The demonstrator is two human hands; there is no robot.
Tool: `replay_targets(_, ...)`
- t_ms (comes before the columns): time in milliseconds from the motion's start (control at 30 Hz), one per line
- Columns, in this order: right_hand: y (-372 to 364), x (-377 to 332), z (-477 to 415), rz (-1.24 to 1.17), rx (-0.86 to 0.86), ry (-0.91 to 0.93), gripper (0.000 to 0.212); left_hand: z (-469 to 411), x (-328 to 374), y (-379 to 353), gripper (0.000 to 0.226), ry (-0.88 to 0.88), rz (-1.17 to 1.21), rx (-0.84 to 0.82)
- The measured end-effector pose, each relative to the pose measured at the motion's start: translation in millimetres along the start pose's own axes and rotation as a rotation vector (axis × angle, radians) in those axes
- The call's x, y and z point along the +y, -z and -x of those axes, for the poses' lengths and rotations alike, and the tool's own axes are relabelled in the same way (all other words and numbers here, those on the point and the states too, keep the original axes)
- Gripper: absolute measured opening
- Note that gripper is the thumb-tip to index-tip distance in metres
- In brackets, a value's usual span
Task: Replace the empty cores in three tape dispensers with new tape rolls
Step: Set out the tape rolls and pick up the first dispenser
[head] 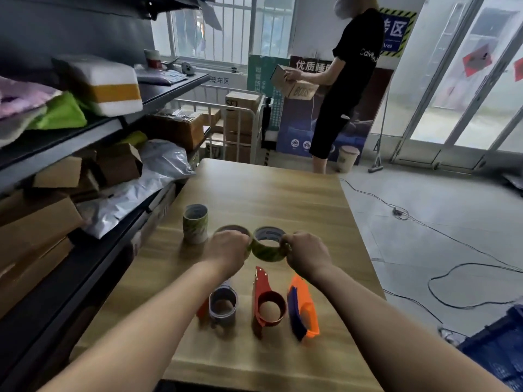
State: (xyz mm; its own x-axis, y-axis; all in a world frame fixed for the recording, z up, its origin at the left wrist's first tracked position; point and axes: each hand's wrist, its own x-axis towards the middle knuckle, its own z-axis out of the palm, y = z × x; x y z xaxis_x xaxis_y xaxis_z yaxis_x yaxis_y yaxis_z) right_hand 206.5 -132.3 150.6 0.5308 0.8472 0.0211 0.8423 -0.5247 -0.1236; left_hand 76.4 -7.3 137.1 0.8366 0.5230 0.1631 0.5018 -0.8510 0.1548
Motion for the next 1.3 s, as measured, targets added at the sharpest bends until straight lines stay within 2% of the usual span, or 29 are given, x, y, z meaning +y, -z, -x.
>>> replay_targets(333, -58.1, 46.5, -97.6, 0.015, -0.081, 0.020, 0.029, -93.7, -21.7, -69.0, 0.017, 0.009, -0.035, -0.113)
replay_targets(533, -107.6, 59.6, -125.5, 0.023, -0.113, -0.019, 0.026, -126.0, -39.9, -119.9, 0.022, -0.041, -0.053, -0.260)
replay_targets(733, -150.9, 64.2, -141.4, 0.031, -0.141, -0.058, 0.011, -144.2, -56.9, -156.5, 0.014, -0.120, -0.086, -0.353)
replay_targets(867, -177.3, 69.3, -146.6, 0.080, -0.119, -0.053, 0.030, -148.1, -68.3, -182.6, 0.018, -0.174, -0.148, -0.326)
replay_targets(1100, -201.0, 72.1, -146.0, -0.033, -0.227, -0.075, 0.014, -149.6, -77.7, -203.1, 0.004, -0.186, -0.068, -0.404)
replay_targets(1300, -199.4, 73.7, -149.1, -0.022, -0.293, -0.088, 0.035, -154.3, -76.1, -205.8, 0.019, -0.169, -0.139, -0.447)
